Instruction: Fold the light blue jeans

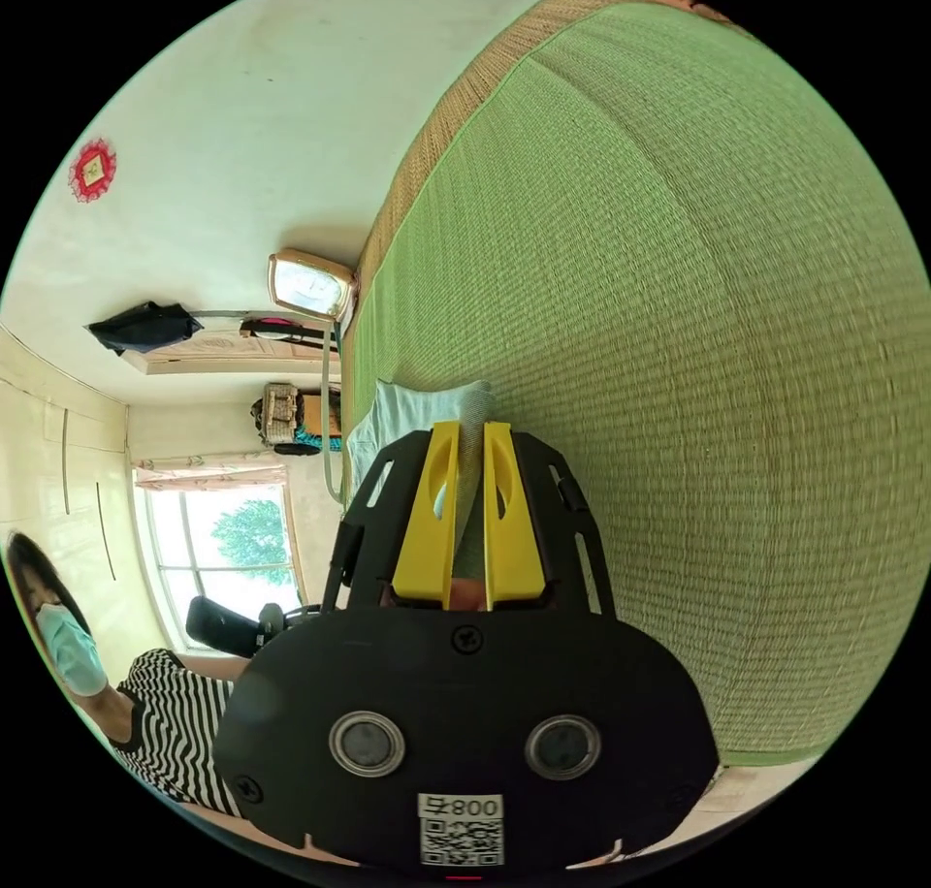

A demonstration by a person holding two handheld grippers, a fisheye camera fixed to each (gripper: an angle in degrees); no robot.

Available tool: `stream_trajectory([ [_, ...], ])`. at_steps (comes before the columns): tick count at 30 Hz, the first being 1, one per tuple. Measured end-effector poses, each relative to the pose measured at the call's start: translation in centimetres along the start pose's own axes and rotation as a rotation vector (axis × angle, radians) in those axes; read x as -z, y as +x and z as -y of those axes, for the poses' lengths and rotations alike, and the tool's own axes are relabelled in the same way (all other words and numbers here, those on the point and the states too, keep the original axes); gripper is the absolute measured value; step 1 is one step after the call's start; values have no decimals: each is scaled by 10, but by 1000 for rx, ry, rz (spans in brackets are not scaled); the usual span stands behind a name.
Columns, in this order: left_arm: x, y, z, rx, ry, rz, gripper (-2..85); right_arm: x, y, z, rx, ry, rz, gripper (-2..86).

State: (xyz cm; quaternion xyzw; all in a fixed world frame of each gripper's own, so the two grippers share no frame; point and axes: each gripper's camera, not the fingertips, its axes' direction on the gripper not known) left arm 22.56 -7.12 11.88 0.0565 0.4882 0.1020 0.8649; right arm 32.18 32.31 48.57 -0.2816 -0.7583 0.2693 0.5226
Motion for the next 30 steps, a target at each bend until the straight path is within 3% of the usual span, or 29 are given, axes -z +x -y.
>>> stream_trajectory([
  [9, 91, -10, -33, -23, 93, -75, 44, -9, -16, -28, 1, 116, -63, 33],
  [15, 198, -57, -88, 51, 246, -120, 42, -52, -74, -40, 69, 192, -17, 31],
  [21, 317, -139, -177, 223, 443, -208, 40, -147, -158, -40, 194, 170, 6, 30],
  [30, 440, -269, -331, 505, 587, -183, 33, -376, -235, -26, 276, 64, -87, 30],
])
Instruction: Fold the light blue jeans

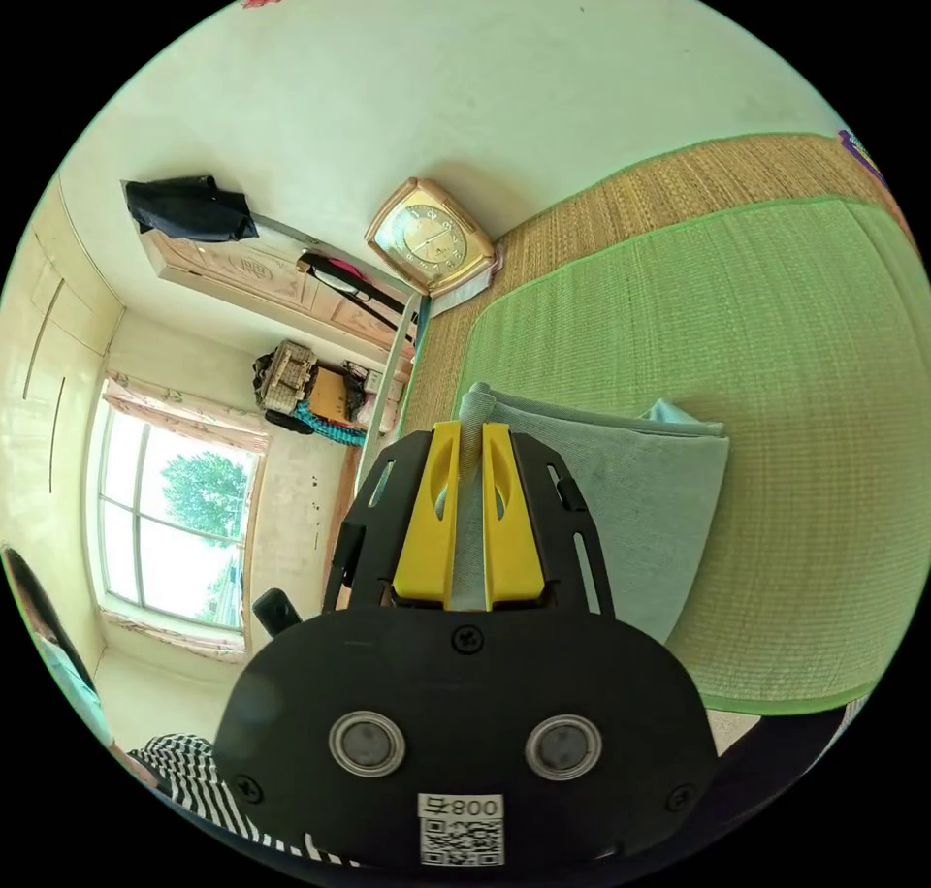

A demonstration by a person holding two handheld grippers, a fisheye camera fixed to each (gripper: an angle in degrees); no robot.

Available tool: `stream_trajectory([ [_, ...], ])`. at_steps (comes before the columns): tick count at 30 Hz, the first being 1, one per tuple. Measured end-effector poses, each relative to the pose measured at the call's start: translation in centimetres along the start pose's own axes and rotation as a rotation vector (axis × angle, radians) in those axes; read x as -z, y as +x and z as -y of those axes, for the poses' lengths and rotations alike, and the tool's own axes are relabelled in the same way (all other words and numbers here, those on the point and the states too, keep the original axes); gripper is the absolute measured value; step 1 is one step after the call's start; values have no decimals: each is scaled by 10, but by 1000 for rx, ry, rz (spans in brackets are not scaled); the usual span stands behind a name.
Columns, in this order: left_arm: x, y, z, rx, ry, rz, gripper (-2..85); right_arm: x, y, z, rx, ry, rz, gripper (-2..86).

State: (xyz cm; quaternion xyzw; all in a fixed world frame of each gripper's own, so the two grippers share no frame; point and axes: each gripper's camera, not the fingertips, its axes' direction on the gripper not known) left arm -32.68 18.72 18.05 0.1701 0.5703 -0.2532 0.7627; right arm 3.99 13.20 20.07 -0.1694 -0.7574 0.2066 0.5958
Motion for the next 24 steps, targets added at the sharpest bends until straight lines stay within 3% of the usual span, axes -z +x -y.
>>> stream_trajectory([
  [11, 154, -149, -9, 347, 170, -4, 31, -266, -35, 13, 104, -226, -195, 30],
  [24, 241, -201, -15, 483, 248, -27, 33, -420, -8, 9, 173, -336, -266, 32],
])
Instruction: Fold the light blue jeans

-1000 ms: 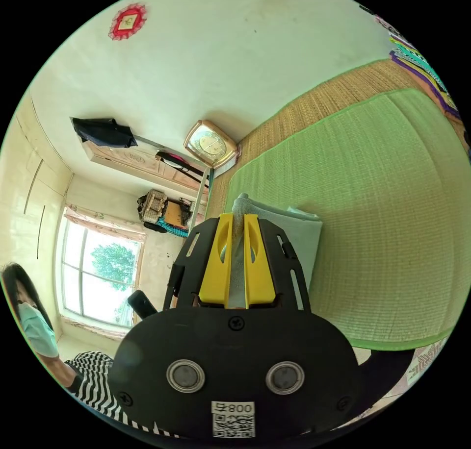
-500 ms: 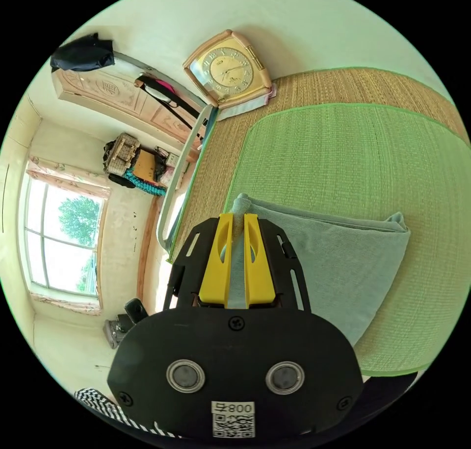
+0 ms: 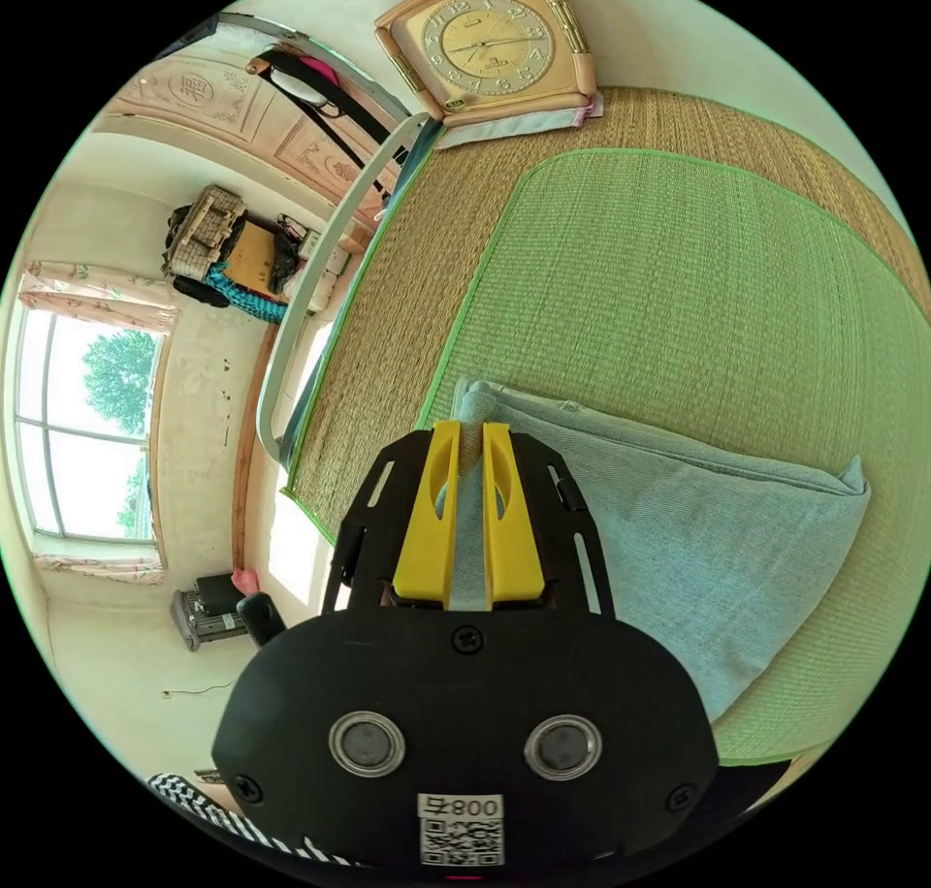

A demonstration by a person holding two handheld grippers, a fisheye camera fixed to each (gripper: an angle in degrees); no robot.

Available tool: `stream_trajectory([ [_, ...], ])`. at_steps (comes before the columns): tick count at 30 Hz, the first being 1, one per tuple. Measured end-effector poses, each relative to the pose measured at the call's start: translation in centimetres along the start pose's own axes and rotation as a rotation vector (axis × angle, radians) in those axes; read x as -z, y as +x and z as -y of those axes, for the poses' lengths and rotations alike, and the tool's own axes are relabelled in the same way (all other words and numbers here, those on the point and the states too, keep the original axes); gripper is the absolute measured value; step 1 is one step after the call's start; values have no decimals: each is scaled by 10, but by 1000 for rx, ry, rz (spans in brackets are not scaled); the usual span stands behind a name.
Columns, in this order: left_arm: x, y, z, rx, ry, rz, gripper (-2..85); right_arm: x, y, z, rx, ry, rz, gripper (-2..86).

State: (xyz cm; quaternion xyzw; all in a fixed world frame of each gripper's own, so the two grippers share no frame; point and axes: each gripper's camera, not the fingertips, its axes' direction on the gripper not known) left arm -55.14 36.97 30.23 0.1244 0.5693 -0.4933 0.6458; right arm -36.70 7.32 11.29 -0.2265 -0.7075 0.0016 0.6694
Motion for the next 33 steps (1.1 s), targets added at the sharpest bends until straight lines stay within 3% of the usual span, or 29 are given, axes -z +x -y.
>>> stream_trajectory([
  [7, 28, -2, 9, 23, 20, 13, 44, -59, 5, 17, 33, -36, -31, 46],
  [15, 53, 21, 0, 7, 79, 150, 54, -107, 19, 31, 128, -98, -7, 74],
  [22, 49, 77, -7, -176, 105, 261, 9, -103, 28, 23, 296, -51, 136, 19],
  [28, 7, 81, 1, -217, -28, 487, 2, -141, 28, 35, 389, -107, -52, 3],
  [33, -3, 89, -9, -230, -24, 509, 1, -167, 25, 35, 480, -150, -152, 0],
])
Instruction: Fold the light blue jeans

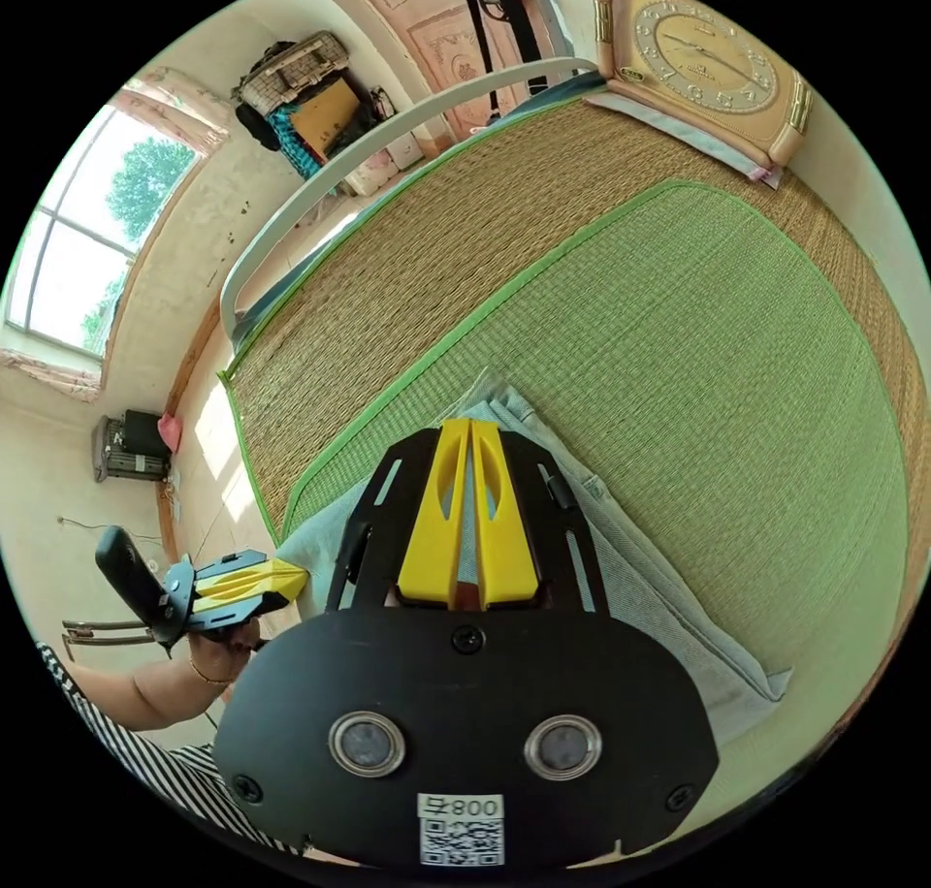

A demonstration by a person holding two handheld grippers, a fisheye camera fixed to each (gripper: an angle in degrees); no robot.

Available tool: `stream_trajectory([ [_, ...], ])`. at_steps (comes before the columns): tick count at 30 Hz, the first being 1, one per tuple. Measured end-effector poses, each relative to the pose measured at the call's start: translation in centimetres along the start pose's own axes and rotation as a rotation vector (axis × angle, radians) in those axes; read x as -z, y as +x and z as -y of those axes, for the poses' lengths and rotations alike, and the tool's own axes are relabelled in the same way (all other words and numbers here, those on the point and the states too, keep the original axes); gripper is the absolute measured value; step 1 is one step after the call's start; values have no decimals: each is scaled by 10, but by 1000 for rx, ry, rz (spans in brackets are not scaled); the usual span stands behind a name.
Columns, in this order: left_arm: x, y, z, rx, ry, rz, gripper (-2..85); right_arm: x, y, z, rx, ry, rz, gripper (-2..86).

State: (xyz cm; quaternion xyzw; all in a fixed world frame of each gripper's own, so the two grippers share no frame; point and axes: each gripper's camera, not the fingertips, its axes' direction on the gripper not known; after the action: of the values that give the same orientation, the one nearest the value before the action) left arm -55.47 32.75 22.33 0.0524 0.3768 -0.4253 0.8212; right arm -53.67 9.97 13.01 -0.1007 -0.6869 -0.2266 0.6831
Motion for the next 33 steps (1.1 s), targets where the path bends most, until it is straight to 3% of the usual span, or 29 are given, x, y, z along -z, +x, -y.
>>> stream_trajectory([
  [9, 9, 41, -8, -74, 48, -24, 1, 24, 11, -4, 17, 54, -15, 0],
  [13, -27, 54, -12, -87, -116, 35, 1, 23, 28, -6, -22, -1, 42, 1],
  [18, -21, 73, -23, -78, -43, 8, 1, 87, 44, -57, 31, 116, 52, 1],
  [22, -42, 88, -34, -97, -115, 49, 1, 129, 110, -141, -155, 166, -30, 0],
  [26, -59, 96, -38, -96, -131, 56, 1, 127, 179, -190, -373, 93, -7, 0],
  [29, -65, 108, -41, -100, -149, 88, 2, 133, 198, -200, -410, 99, 92, 0],
  [33, -60, 130, -45, -122, -126, 98, 1, 182, 184, -216, -318, 212, 64, 0],
])
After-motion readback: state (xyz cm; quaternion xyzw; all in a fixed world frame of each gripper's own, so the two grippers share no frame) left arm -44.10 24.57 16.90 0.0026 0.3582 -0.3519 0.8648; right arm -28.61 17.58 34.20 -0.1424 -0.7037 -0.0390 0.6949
